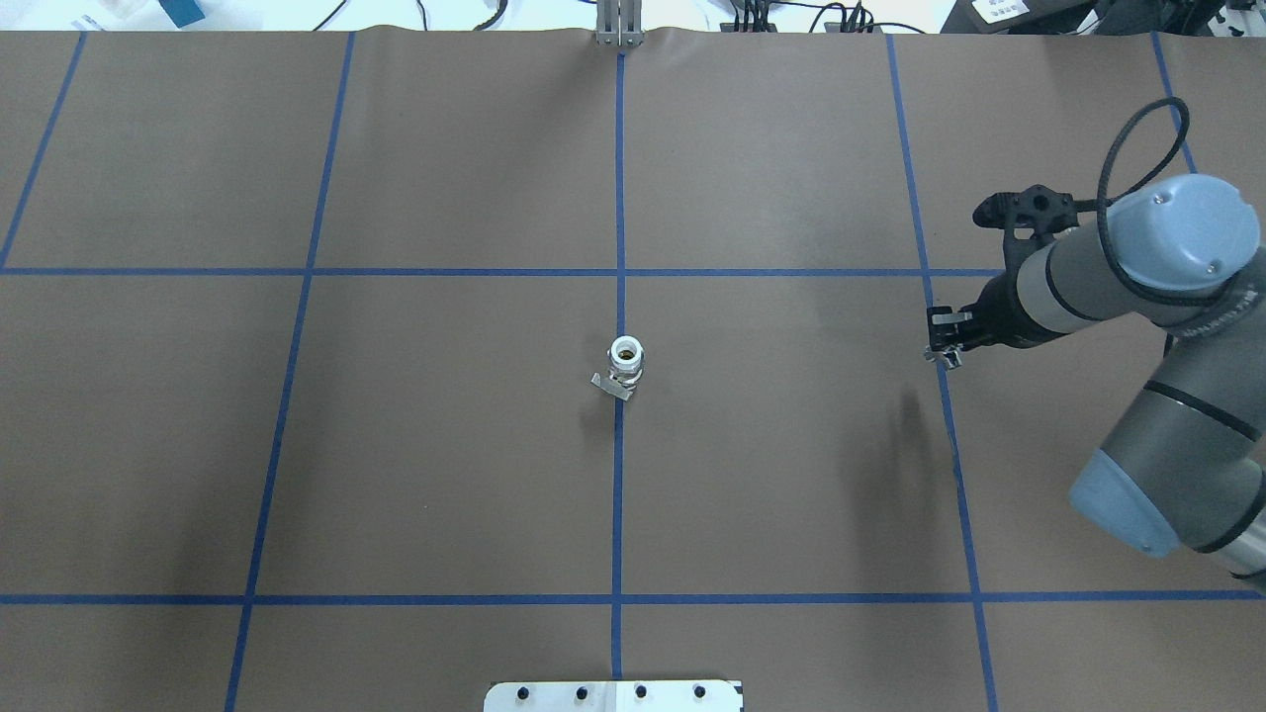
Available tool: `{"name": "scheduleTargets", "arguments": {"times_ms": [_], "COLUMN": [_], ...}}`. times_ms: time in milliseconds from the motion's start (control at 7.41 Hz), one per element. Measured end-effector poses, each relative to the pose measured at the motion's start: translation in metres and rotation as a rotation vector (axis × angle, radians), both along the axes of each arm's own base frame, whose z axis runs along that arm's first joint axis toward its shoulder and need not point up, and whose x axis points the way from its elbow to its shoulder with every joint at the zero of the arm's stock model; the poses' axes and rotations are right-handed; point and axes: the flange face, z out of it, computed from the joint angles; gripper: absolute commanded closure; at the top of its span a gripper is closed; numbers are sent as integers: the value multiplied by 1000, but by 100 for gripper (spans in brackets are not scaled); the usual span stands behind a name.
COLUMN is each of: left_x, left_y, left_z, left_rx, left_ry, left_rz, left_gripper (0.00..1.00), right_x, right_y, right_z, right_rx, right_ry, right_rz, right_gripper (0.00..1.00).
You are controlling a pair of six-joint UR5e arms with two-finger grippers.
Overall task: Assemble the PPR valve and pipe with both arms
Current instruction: 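Carry the silver fitting with the right gripper above the standing valve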
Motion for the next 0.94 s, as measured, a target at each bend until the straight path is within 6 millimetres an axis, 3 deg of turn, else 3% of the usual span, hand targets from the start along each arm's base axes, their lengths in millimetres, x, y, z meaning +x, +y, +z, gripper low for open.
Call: {"name": "scheduleTargets", "arguments": {"times_ms": [135, 405, 540, 944], "left_x": [-15, -28, -29, -29], "left_y": [10, 22, 25, 27], "left_z": [14, 16, 15, 14], "left_rx": [-27, -75, -84, -89], "left_ry": [3, 9, 10, 10], "left_rz": [-50, -139, -155, -163], "left_gripper": [0, 0, 0, 0], "right_x": [-12, -37, -54, -138], "right_y": [-9, -14, -13, -6], "right_z": [-47, -137, -172, -260], "right_rx": [-25, -71, -97, -190], "right_ry": [1, -13, -34, -83], "right_rz": [14, 26, 40, 125], "right_gripper": [100, 100, 100, 100]}}
